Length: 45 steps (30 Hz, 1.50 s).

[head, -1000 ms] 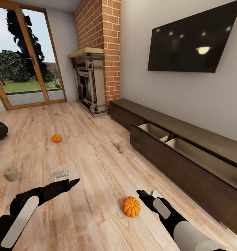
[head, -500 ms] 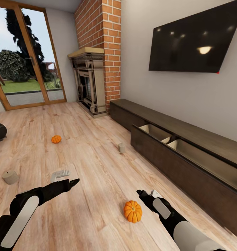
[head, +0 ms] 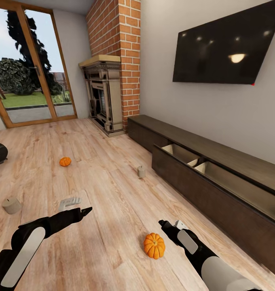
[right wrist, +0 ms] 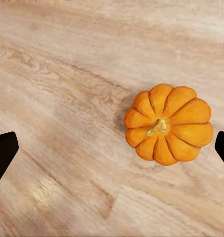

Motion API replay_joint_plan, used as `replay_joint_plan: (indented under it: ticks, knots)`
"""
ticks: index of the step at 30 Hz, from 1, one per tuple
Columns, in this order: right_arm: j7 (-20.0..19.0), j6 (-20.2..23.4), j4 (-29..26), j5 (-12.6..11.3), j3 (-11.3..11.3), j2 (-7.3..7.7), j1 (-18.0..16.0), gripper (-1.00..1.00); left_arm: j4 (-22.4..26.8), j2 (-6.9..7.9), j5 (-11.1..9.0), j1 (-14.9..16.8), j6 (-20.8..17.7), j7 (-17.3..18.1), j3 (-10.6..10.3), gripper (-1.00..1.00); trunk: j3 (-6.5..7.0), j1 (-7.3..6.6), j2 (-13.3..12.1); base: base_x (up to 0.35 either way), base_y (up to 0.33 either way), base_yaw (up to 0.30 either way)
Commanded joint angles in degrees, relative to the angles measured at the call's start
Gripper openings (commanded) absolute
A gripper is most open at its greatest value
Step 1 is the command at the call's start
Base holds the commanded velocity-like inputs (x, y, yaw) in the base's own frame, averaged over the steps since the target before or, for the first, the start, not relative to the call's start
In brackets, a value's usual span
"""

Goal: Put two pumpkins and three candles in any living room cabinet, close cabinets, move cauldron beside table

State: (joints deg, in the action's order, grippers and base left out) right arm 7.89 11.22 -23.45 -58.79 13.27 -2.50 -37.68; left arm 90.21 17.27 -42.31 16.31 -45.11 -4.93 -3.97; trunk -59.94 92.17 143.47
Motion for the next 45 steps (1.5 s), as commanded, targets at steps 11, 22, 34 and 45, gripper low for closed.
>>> replay_joint_plan:
  ticks: [11, 22, 34, 45]
  knots:
    - [0.38, -1.46, -0.12, -0.37, 0.52, 0.04, -0.01, 1.00, -0.02, 0.04, -0.58, 0.03, -0.15, -0.52, -0.08, 1.00, -0.05, -0.01, 0.02, 0.000, 0.000, 0.000]
    - [0.37, -1.55, -0.11, -0.36, 0.53, 0.04, -0.01, 1.00, -0.03, 0.04, -0.58, 0.03, -0.15, -0.52, -0.10, 1.00, -0.05, -0.01, 0.02, 0.000, 0.000, 0.000]
    - [0.38, -1.61, -0.11, -0.42, 0.52, 0.04, -0.02, 1.00, -0.03, 0.04, -0.52, 0.03, -0.15, -0.52, -0.09, 1.00, -0.05, -0.01, 0.02, 0.000, 0.000, 0.000]
    - [1.00, -1.12, 0.73, -0.86, -0.06, 0.11, -0.02, 1.00, -0.09, 0.04, -0.50, 0.03, -0.15, -0.52, -0.10, 1.00, -0.05, -0.01, 0.02, 0.071, 0.043, 0.000]
